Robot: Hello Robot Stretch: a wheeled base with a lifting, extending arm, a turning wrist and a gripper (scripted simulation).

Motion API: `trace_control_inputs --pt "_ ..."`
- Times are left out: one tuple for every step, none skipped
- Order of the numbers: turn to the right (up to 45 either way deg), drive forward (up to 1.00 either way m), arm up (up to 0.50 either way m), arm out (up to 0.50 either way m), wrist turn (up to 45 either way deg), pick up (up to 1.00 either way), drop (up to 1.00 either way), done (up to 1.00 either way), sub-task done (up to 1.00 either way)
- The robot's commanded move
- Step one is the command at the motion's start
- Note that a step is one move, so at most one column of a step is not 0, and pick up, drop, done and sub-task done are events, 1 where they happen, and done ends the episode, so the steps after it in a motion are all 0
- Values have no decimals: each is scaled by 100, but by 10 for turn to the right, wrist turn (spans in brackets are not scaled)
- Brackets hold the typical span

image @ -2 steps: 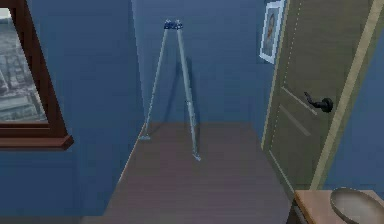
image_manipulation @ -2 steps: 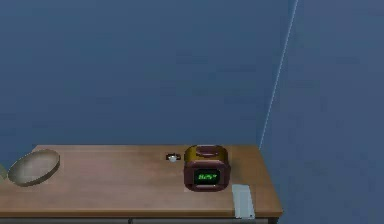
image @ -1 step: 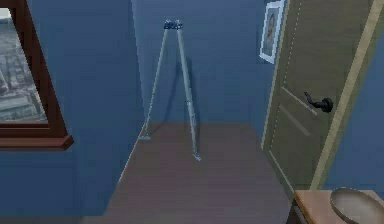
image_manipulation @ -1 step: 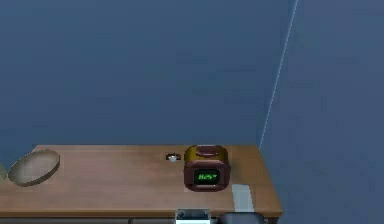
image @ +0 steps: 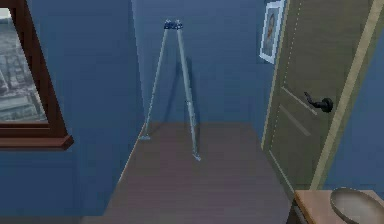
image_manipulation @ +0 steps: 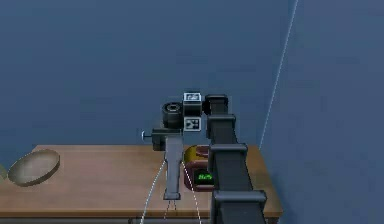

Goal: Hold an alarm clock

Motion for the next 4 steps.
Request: trace_control_inputs --pt "0 0 0 0 450 0 0 0 0" --pt "0 0 0 0 450 0 0 0 0" --pt "0 0 0 0 450 0 0 0 0" --pt "0 0 0 0 420 0 0 0 0"
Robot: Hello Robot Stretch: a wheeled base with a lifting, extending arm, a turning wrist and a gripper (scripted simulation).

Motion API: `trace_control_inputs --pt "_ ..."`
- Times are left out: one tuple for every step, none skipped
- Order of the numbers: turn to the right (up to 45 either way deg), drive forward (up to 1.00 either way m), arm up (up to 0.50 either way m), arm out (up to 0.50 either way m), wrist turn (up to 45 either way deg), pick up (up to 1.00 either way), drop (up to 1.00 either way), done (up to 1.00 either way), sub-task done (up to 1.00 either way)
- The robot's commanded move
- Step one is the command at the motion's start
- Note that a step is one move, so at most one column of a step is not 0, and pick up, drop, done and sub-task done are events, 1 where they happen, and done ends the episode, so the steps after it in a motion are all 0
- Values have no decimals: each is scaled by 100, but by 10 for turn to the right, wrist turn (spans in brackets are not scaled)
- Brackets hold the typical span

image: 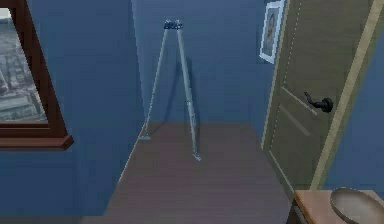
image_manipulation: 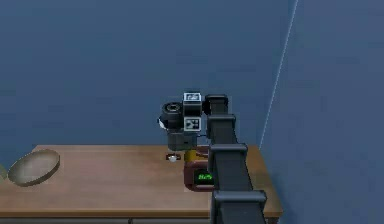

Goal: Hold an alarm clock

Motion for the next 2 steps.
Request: trace_control_inputs --pt "0 0 -30 0 0 0 0 0 0" --pt "0 0 0 0 0 100 0 0 0"
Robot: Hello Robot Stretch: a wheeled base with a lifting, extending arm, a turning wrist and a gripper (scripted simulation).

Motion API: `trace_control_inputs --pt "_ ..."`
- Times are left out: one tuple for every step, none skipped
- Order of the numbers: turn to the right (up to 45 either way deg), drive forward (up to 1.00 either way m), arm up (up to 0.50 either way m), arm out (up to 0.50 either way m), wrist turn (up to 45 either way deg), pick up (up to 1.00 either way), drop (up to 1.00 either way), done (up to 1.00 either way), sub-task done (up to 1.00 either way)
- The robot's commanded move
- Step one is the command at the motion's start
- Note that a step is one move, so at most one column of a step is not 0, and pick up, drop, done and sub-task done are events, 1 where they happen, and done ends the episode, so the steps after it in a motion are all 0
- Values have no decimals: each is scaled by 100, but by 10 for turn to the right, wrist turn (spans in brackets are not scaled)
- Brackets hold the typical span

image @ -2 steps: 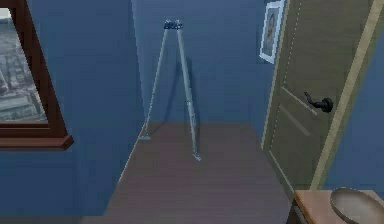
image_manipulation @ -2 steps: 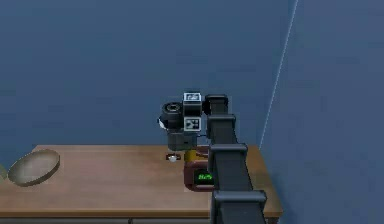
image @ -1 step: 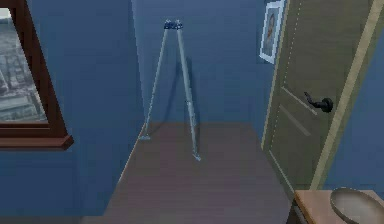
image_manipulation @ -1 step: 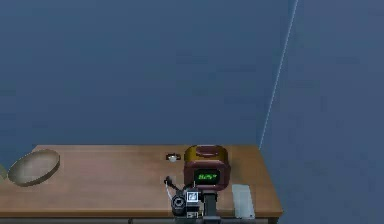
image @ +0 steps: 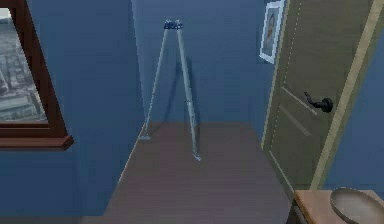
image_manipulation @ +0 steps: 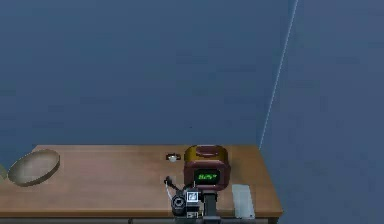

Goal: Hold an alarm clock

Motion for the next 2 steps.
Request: trace_control_inputs --pt "0 0 10 0 0 0 0 0 0" --pt "0 0 0 0 0 0 0 100 0"
